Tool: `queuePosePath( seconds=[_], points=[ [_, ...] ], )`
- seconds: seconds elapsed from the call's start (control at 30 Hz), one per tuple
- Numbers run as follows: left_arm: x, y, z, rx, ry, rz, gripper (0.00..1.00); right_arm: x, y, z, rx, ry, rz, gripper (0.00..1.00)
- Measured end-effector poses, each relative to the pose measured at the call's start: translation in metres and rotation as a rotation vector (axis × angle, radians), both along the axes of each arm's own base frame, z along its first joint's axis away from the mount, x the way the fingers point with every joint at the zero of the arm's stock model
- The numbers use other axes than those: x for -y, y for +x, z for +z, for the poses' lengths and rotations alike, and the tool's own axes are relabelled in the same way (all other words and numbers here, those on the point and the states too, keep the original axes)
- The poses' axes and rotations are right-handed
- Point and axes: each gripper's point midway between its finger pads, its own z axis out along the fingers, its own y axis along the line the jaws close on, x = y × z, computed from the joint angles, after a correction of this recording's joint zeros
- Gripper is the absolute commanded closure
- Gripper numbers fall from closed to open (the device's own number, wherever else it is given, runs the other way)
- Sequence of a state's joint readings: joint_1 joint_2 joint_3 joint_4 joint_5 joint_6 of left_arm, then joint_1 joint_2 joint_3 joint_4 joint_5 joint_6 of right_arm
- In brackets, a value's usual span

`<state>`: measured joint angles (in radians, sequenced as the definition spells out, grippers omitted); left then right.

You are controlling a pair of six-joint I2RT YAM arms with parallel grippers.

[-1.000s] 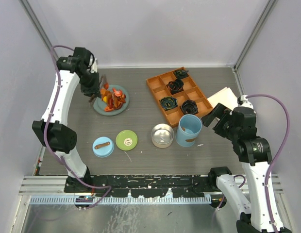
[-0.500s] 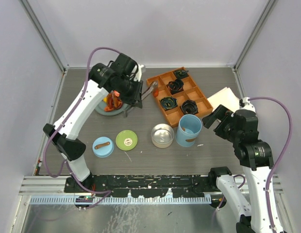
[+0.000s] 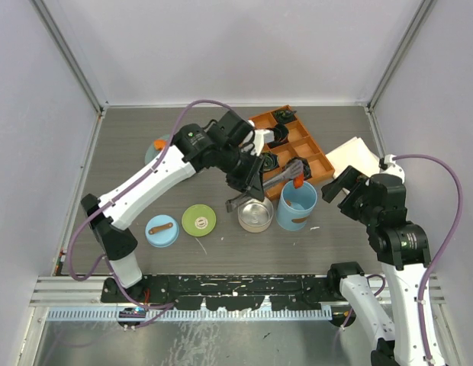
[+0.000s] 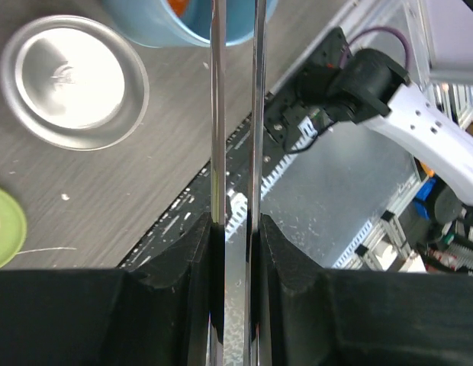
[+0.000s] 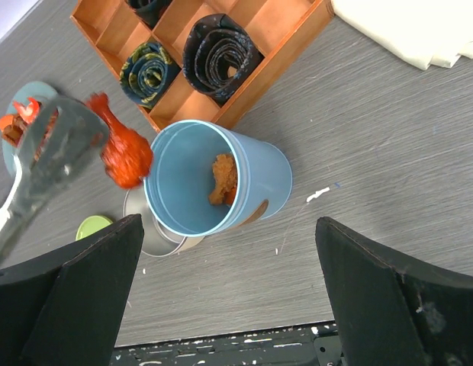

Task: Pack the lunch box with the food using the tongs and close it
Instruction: Place the fake food in the packing box, then pick up the fake food from the plate.

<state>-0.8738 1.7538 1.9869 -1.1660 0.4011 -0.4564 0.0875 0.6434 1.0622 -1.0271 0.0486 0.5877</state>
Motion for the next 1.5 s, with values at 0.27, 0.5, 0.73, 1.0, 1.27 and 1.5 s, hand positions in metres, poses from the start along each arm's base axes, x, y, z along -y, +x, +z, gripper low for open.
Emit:
queuePosePath(
  seconds=[0.27,0.5,0.73,1.0,1.27,1.5],
  points=[
    [0.015,-0.029,-0.001,-0.018,-0.021,-0.111,0.8,0.004,-0.001,0.001,0.005,-0.011,-0.017,0.0],
    [0.014,-0.032,-0.021,-0.017,0.052,-0.14,0.73,0.004,-0.001,0.002,0.006,-0.01,-0.019,0.0],
    [0.015,-0.033,-0.037,-0.015,0.105,-0.159,0.65,0.004,-0.001,0.002,0.007,-0.009,-0.019,0.0],
    [0.017,-0.03,-0.023,0.034,0.087,-0.167,0.62,0.004,-0.001,0.002,0.007,-0.009,-0.019,0.0],
    [0.014,-0.02,-0.024,0.081,0.115,-0.132,0.61,0.004,-0.001,0.002,0.007,-0.009,-0.018,0.0],
    [-0.008,0.0,-0.006,0.159,0.106,-0.039,0.59,0.004,-0.001,0.002,0.006,-0.009,-0.019,0.0]
  ],
)
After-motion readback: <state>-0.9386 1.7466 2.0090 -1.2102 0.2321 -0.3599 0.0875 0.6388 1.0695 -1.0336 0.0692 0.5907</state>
